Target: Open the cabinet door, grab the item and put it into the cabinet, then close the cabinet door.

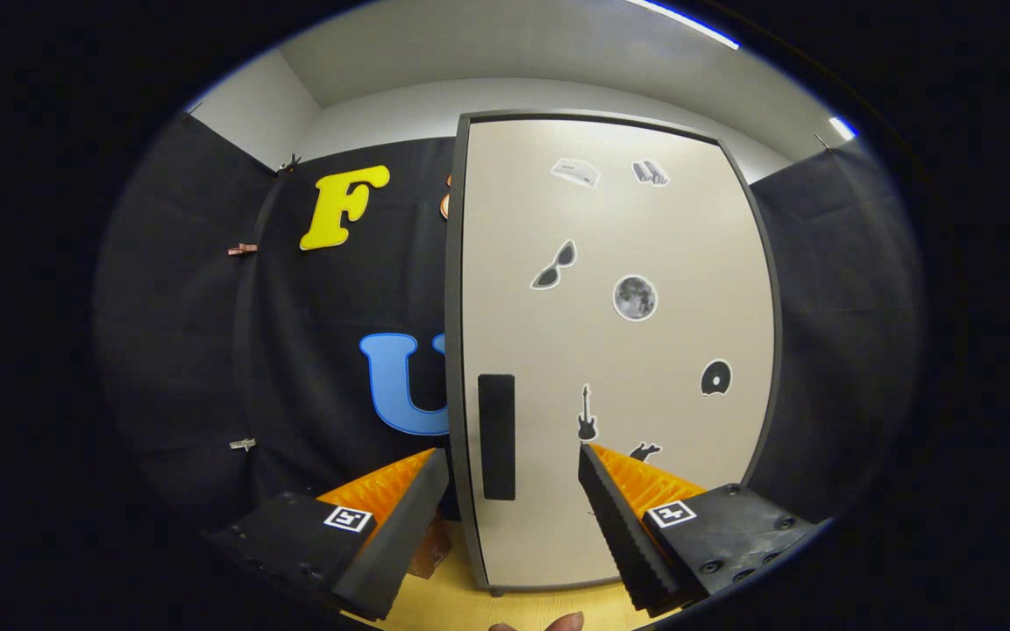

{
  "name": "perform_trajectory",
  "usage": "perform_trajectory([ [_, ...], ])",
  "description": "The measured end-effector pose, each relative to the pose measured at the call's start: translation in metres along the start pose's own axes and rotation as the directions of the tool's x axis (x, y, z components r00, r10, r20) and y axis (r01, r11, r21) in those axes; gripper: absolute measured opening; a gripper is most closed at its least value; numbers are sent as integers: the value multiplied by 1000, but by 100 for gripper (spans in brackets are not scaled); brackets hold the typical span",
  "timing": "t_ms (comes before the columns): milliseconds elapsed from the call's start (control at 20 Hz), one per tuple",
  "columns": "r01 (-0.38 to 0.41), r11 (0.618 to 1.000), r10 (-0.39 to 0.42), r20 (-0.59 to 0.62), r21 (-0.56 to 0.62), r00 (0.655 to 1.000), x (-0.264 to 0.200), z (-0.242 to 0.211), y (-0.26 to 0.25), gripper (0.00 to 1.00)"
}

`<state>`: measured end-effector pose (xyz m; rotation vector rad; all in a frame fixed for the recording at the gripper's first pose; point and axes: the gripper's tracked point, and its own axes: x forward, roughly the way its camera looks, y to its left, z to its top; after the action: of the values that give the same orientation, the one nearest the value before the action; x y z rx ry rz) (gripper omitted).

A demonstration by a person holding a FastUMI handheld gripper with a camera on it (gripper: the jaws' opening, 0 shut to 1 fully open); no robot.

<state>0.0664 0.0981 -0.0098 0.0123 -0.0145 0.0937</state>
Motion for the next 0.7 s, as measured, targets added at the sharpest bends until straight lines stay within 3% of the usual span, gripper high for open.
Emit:
perform_trajectory([
  [400,14,998,-15,-5,-68,1000,63,-25,6,96],
  [450,4,997,-4,-6,-71,1000,68,-27,9,83],
  [600,15,999,-16,-19,-42,1000,79,-29,10,65],
  [650,26,999,-26,-21,-23,999,85,-27,8,52],
  [700,21,1000,-21,-21,-2,1000,81,-29,8,46],
])
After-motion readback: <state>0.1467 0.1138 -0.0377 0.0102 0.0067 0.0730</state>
